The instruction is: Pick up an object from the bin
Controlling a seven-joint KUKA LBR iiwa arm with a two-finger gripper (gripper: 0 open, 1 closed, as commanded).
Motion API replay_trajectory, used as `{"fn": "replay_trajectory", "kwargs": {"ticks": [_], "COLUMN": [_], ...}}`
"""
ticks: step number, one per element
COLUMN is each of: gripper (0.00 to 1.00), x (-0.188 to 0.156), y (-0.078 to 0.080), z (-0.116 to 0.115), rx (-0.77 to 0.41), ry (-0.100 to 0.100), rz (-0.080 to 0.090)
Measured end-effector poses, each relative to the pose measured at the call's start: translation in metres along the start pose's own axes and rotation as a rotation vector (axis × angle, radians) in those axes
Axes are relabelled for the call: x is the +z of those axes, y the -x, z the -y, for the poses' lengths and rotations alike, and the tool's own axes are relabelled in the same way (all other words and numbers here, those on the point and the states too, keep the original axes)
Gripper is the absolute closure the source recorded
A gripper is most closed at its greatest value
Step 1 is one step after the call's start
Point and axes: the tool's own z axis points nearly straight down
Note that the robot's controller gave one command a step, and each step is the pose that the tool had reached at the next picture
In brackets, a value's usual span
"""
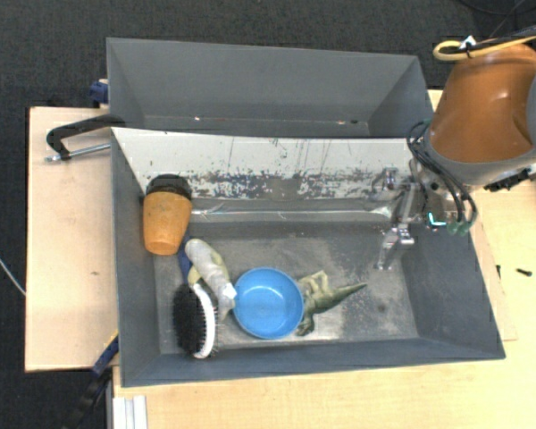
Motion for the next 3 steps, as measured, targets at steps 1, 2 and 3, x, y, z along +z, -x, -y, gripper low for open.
{"fn": "replay_trajectory", "kwargs": {"ticks": [1, 2, 3], "gripper": [0.00, 1.00, 1.00], "x": [0.136, 0.134, -0.022], "y": [-0.031, -0.030, -0.021], "z": [-0.039, -0.038, -0.052], "rx": [0.053, 0.052, -0.032], "ry": [0.001, -0.001, -0.002], "rz": [0.012, 0.016, 0.022]}}
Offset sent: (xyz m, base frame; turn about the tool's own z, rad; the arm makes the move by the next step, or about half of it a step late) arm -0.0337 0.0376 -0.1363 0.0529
